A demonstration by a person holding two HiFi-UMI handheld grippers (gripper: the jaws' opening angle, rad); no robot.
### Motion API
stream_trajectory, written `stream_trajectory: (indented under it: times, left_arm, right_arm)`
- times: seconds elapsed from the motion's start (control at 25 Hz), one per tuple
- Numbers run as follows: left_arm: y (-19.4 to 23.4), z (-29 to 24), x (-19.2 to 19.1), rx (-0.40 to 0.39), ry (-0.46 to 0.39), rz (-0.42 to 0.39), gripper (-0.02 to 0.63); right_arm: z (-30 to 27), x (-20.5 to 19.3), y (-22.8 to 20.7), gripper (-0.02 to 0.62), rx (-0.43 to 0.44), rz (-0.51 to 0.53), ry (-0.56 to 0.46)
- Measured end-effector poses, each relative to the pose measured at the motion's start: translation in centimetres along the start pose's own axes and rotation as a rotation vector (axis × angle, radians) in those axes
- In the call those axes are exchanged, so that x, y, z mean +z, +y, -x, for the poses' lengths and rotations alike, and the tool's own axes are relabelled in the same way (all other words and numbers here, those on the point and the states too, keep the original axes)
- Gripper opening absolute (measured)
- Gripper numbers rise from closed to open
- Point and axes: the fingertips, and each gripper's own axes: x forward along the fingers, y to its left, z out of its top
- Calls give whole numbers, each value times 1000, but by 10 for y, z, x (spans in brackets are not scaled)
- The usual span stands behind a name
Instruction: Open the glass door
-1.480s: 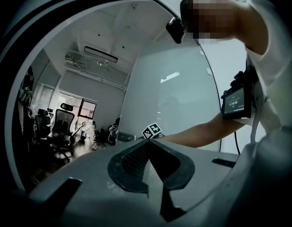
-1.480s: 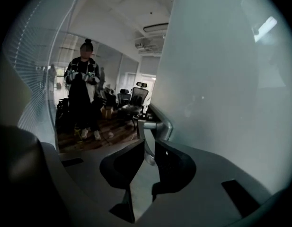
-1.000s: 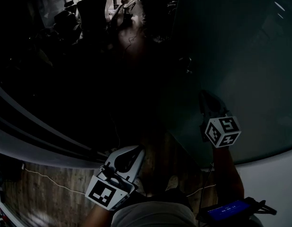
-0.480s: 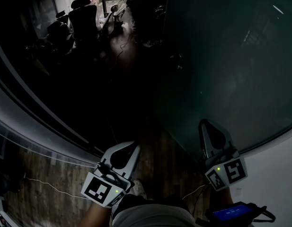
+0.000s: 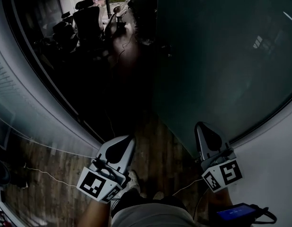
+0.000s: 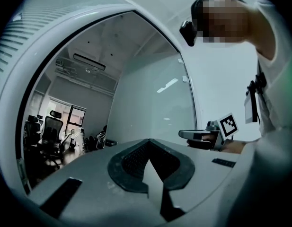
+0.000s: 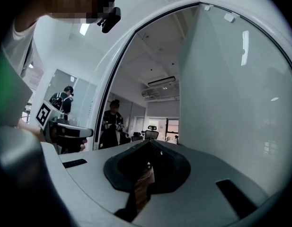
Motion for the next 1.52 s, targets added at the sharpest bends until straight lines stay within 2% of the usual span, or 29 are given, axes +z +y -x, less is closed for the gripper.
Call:
stream_trajectory:
  times: [0.32,0.6,0.76,0.88,0.96,1.04,1.16,1.32,1.52]
  left_arm:
    - [-22,10,-20,30,22,-18,0]
    - [-20,28,-9,9,25,0,0]
    - [-8,50,4,-9,32,1,0]
    - [6,36,0,-14,37,3,0]
    - [12,47,3,-16,36,8,2]
    - [10,63,8,-24,34,12,0]
    - [8,63,7,-31,34,10,2]
    - [7,85,15,-36,28,15,0]
    - [4,63,7,-36,34,14,0]
  right_arm:
    - [23,-23,-2,0,28,-27,7]
    - [30,-10,23,0,13,-21,37]
    - [30,3,52,0,-6,-8,51]
    - [13,-6,43,0,-14,-14,57]
    - [12,-3,56,0,-16,-8,62]
    - [20,5,75,0,-22,3,68]
    - [21,5,73,0,-28,3,65]
    - [28,15,94,0,-32,12,65]
    - [24,6,73,0,-29,9,69]
